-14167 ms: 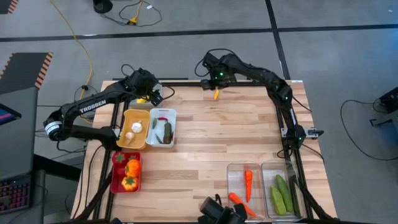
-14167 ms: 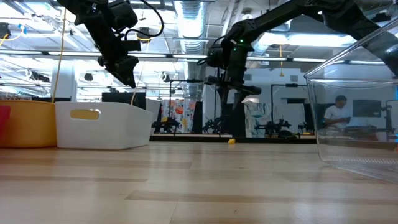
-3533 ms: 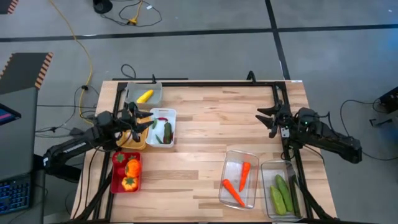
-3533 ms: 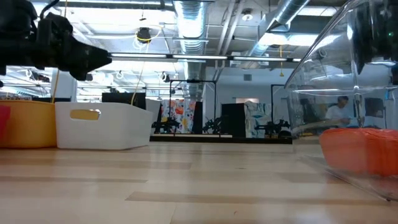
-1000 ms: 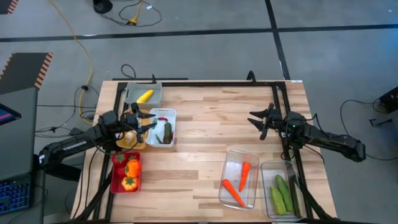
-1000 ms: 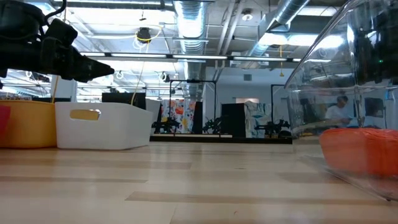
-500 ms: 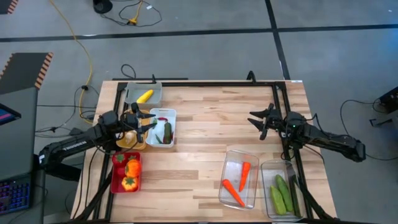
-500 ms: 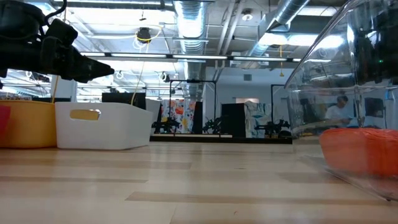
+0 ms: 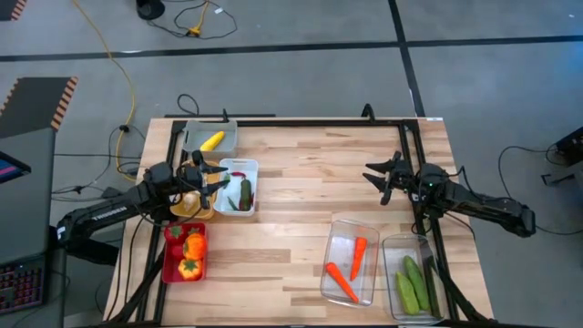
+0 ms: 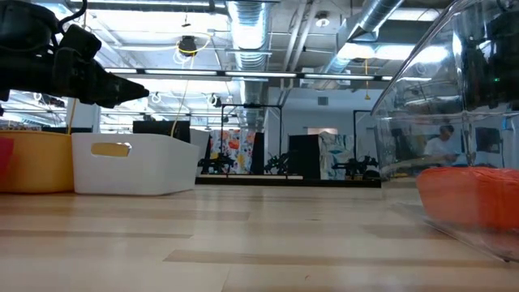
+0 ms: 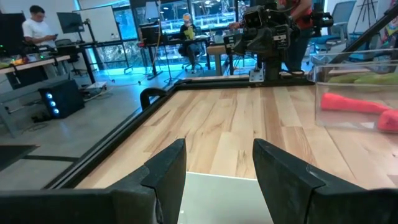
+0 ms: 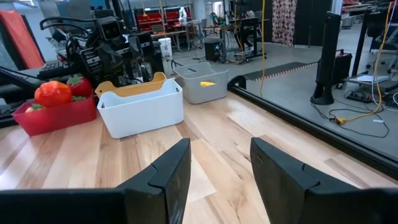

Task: Sort produce into baskets
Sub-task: Return to Home Position

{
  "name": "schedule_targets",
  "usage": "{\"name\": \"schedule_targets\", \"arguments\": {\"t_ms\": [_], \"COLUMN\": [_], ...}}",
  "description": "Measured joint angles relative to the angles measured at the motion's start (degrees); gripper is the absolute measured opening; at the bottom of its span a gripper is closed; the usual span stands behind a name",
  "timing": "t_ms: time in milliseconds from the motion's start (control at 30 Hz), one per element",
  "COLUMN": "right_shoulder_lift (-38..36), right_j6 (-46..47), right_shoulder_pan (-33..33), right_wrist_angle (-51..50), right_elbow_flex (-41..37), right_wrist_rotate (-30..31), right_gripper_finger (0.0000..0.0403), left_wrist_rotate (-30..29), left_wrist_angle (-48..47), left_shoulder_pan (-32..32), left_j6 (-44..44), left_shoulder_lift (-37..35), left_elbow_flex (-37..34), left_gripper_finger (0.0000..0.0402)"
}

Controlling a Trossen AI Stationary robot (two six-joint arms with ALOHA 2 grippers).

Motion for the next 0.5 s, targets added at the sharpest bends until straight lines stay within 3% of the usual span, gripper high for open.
{"name": "schedule_targets", "arguments": {"t_ms": [500], "right_shoulder_lift": [-0.02], "right_j6": [0.02], "right_shoulder_pan": [-0.02], "right_wrist_angle": [0.02], "right_elbow_flex": [0.0], "right_wrist_rotate": [-0.01], "right_gripper_finger": [0.0193], "left_wrist_rotate": [0.0], "left_wrist_angle": [0.07], "left_shoulder_pan": [0.0], "left_j6": [-0.02], "left_shoulder_lift": [-1.77], "left_elbow_flex": [0.0], "left_gripper_finger": [0.0174]}}
